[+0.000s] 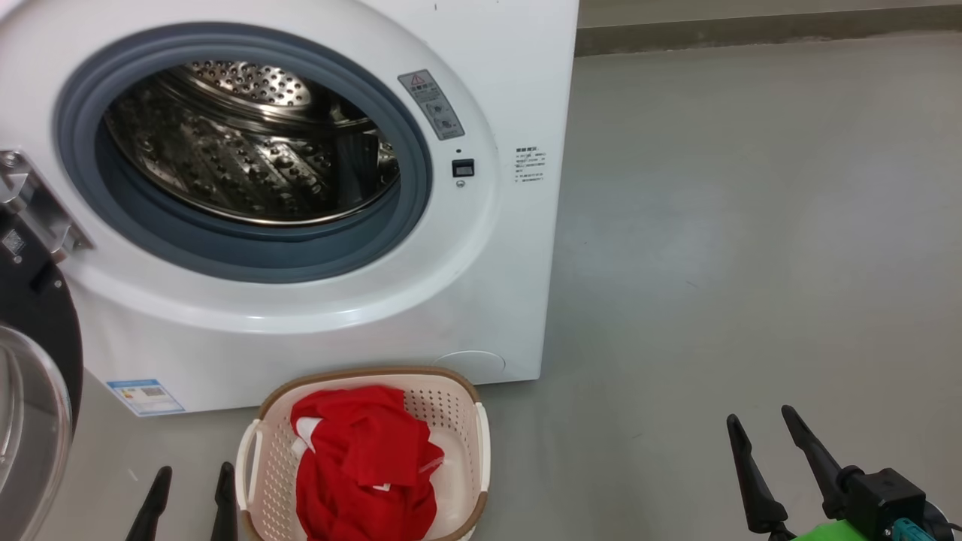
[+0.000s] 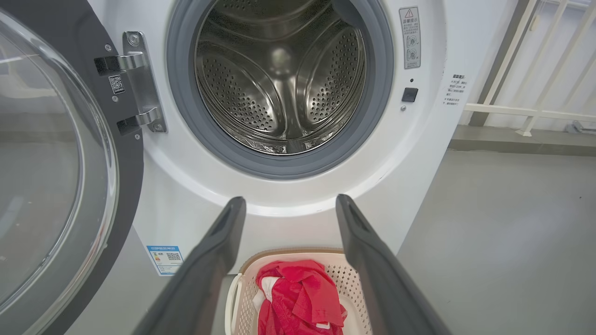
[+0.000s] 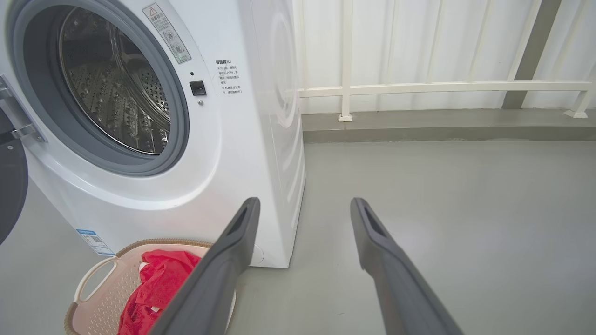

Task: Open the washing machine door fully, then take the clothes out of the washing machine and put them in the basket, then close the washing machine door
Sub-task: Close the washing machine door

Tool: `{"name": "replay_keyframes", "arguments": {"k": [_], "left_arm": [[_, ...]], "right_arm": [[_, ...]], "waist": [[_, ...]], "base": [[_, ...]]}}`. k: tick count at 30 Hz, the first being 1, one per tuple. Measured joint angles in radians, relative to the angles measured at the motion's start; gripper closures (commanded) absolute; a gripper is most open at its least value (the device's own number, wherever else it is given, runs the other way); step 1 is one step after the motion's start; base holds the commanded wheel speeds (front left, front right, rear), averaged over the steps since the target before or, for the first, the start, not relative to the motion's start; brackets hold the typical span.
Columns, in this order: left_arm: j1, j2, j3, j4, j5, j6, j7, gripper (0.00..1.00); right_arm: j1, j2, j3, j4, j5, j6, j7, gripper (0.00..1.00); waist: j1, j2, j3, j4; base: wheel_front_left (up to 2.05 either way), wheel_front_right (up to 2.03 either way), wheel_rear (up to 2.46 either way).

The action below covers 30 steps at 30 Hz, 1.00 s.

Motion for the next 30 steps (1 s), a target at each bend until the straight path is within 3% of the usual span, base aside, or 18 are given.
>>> {"name": "replay_keyframes", "arguments": {"k": [12, 30], "left_arm": [[0.000, -0.015, 0.007, 0.017, 0.000, 0.000, 0.000, 0.00], [0.022, -0.021, 0.019, 0.038, 0.000, 0.000, 0.000, 0.00]], "right_arm": [[0.000, -0.001, 0.003, 0.002, 0.000, 0.000, 0.000, 0.00], [-0.003, -0.013, 0.090, 0.034, 0.007, 0.000, 0.000, 0.00]], "waist": [[0.0001, 0.0000, -0.008, 0.072], [0.0000, 0.0000, -0.027, 0.285]], "base": [[0.00, 0.00, 0.00], [0.00, 0.00, 0.00]]}}
